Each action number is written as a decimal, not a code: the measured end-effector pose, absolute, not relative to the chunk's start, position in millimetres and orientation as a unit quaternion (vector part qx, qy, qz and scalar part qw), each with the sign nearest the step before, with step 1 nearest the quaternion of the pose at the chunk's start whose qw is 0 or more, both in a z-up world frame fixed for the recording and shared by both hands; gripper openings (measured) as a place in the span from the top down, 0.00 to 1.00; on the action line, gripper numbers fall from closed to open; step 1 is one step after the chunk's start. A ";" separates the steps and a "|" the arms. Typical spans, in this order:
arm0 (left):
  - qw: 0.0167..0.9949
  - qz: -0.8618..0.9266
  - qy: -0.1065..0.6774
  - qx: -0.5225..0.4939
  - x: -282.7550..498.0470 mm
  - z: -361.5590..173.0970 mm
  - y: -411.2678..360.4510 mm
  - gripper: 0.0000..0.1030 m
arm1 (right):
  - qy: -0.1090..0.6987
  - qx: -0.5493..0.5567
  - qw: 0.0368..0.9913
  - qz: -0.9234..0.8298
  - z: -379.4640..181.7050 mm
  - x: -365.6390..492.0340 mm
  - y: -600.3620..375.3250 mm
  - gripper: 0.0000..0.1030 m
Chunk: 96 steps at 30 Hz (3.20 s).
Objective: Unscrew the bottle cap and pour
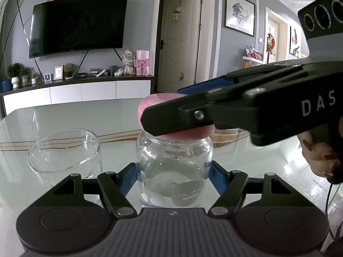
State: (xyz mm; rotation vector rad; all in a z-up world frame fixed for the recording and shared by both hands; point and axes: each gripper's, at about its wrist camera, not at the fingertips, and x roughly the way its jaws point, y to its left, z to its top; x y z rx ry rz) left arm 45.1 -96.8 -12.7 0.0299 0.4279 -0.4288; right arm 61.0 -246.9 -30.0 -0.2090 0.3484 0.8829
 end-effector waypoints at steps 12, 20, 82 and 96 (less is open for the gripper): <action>0.954 -0.211 0.211 0.014 44.6 -17.5 -97.5 0.28 | 0.169 -0.105 0.871 0.449 -22.0 65.5 -257.7 0.29; 0.954 -0.212 0.211 0.014 44.6 -17.7 -97.3 0.27 | 0.166 -0.094 0.901 0.390 -19.3 50.9 -256.3 0.16; 0.954 -0.212 0.212 0.011 43.7 -21.2 -96.5 0.27 | 0.163 -0.062 0.916 0.361 -16.2 44.2 -242.8 0.37; 0.957 -0.207 0.198 0.037 32.4 -18.8 -99.2 0.04 | 0.171 -0.109 0.927 0.315 -10.3 34.1 -233.2 0.37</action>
